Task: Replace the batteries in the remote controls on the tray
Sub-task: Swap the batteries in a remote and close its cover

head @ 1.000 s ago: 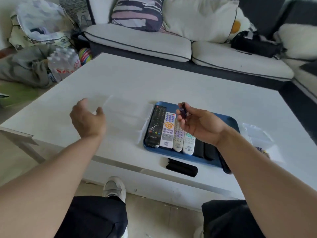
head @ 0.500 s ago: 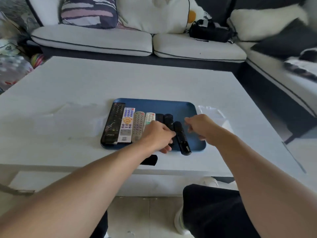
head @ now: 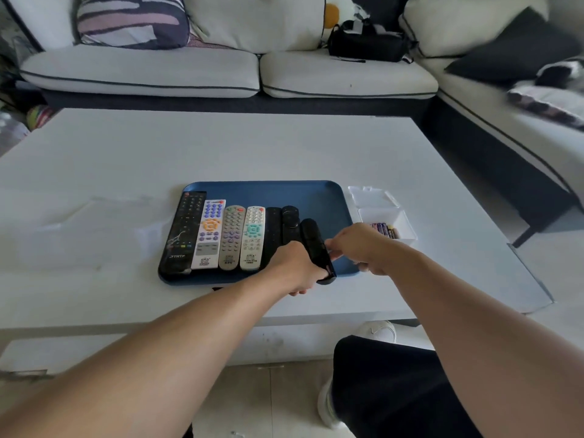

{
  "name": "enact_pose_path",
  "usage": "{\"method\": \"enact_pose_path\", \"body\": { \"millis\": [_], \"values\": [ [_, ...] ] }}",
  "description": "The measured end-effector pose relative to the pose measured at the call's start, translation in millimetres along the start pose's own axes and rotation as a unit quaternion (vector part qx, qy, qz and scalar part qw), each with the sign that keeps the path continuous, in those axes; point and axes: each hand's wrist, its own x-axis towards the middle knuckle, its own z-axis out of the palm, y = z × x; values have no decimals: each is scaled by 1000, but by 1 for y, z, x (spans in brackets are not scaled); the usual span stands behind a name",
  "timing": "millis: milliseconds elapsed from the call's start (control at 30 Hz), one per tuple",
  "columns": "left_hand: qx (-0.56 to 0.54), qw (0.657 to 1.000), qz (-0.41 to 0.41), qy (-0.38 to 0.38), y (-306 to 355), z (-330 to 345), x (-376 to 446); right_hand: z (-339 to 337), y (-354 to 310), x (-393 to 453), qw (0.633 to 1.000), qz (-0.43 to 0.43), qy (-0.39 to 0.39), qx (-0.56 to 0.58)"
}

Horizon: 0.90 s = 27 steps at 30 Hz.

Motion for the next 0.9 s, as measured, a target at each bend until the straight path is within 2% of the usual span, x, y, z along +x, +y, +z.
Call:
{"method": "enact_pose_path", "body": {
  "millis": [67, 267, 367, 467, 567, 700, 900],
  "values": [
    [-60, 998, 12, -17, 0, 2, 0, -7, 2, -1, 1000, -10, 4, -4],
    [-190, 970, 141, 46, 10, -16, -8, -16, -12, -14, 993, -85, 25, 72],
    [-241, 955, 150, 83, 8, -38, -9, -11, -23, -18, 983, -152, 49, 89],
    [-290, 941, 125, 120, -3, -58, -9, -1, -33, -19, 974, -203, 72, 74],
    [-337, 932, 106, 88, -18, -73, -11, 9, -39, -18, 964, -250, 56, 68],
    [-376, 917, 125, 38, -34, -89, -16, 28, -48, -21, 954, -294, 28, 54],
    [-447, 886, 122, -15, -42, -103, -22, 44, -60, -27, 947, -318, 4, 44]
  ]
}}
